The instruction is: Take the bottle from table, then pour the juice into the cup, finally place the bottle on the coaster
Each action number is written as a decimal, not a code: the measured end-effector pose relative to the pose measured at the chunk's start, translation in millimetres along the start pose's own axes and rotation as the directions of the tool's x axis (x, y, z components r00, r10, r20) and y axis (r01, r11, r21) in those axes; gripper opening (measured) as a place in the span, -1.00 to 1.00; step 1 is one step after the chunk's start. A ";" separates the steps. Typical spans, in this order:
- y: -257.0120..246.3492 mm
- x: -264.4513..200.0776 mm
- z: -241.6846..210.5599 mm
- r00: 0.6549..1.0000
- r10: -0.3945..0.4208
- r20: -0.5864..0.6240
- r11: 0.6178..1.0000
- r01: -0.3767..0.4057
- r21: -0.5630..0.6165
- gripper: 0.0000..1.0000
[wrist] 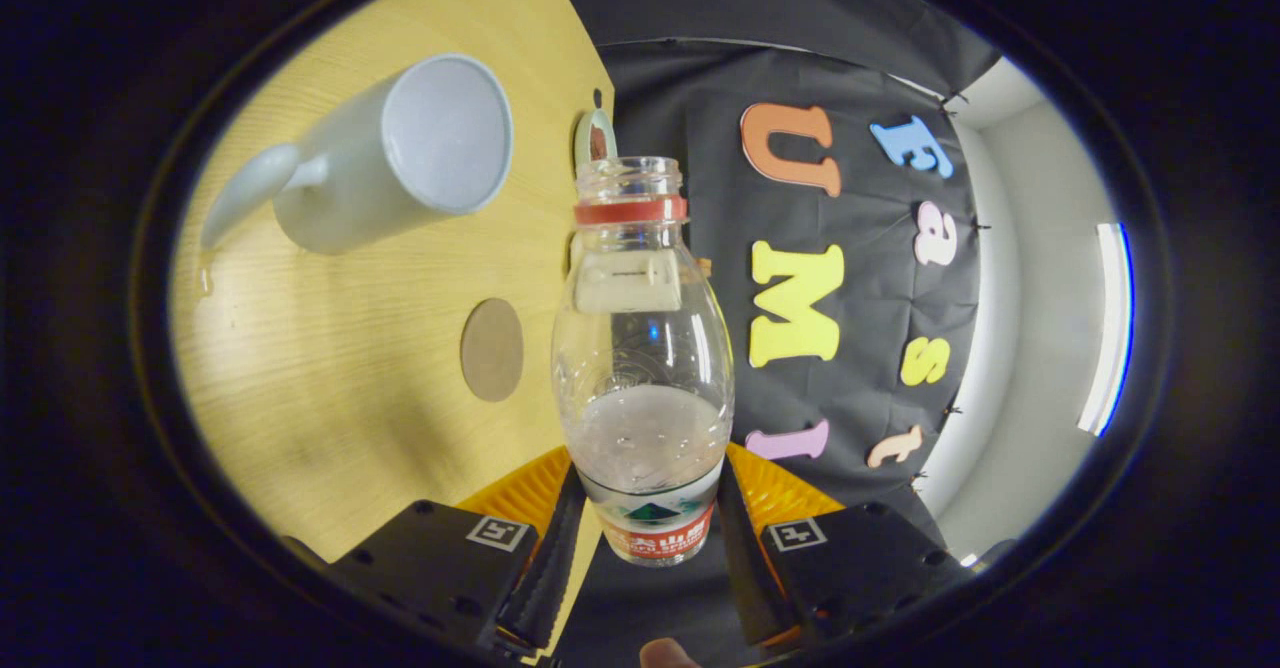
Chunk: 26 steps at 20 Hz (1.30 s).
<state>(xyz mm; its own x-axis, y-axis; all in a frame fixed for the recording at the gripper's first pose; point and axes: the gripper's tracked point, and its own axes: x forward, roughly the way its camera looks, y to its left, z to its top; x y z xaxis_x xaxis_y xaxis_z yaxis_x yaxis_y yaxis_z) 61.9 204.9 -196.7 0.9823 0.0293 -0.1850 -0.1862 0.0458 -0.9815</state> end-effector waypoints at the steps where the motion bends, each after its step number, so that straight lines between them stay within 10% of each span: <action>1: -2.5 0.4 1.0 1.000 -0.007 0.000 1.000 0.007 -0.020 0.45; 26: -33.4 -2.2 11.6 0.997 -0.075 0.019 0.981 0.077 -0.180 0.44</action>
<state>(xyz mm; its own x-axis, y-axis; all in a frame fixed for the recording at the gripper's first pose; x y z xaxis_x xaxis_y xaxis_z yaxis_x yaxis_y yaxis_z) 65.7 214.8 -162.8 0.9929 0.0443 -0.1099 -0.1032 -0.1325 -0.9858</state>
